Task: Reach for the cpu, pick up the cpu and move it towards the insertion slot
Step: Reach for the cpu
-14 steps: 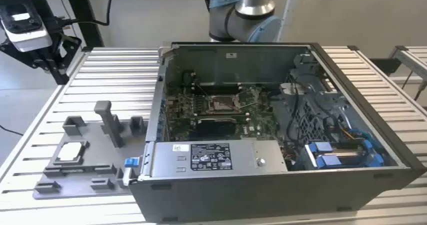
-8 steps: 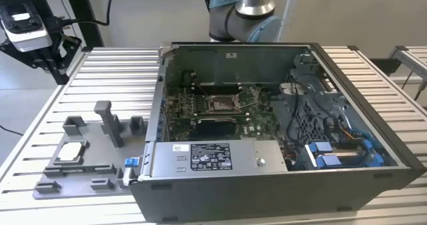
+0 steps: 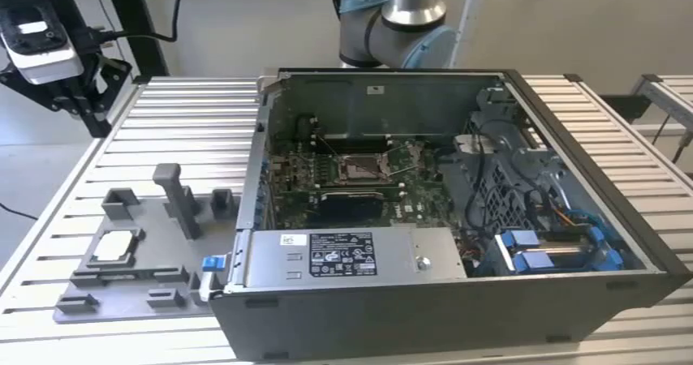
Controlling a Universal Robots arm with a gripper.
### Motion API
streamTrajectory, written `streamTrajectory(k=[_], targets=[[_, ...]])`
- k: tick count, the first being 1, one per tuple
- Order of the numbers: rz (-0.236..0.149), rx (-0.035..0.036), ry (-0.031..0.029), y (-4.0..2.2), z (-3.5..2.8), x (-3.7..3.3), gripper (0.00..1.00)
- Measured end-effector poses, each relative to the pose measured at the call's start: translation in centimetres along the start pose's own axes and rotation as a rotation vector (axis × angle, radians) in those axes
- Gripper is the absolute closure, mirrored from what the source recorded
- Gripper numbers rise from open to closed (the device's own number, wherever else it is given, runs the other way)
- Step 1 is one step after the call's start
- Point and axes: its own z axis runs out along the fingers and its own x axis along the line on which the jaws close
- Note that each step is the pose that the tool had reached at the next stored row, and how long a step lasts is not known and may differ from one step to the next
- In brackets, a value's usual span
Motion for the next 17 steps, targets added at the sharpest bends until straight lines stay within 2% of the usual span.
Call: streamTrajectory(k=[5,12,17], targets=[[0.0,-0.0001,0.0,-0.28,0.01,0.63,1.0],[0.0,0.0,0.0,-1.17,0.02,1.76,1.0],[0.0,0.0,0.0,-1.26,0.02,2.66,1.0]])
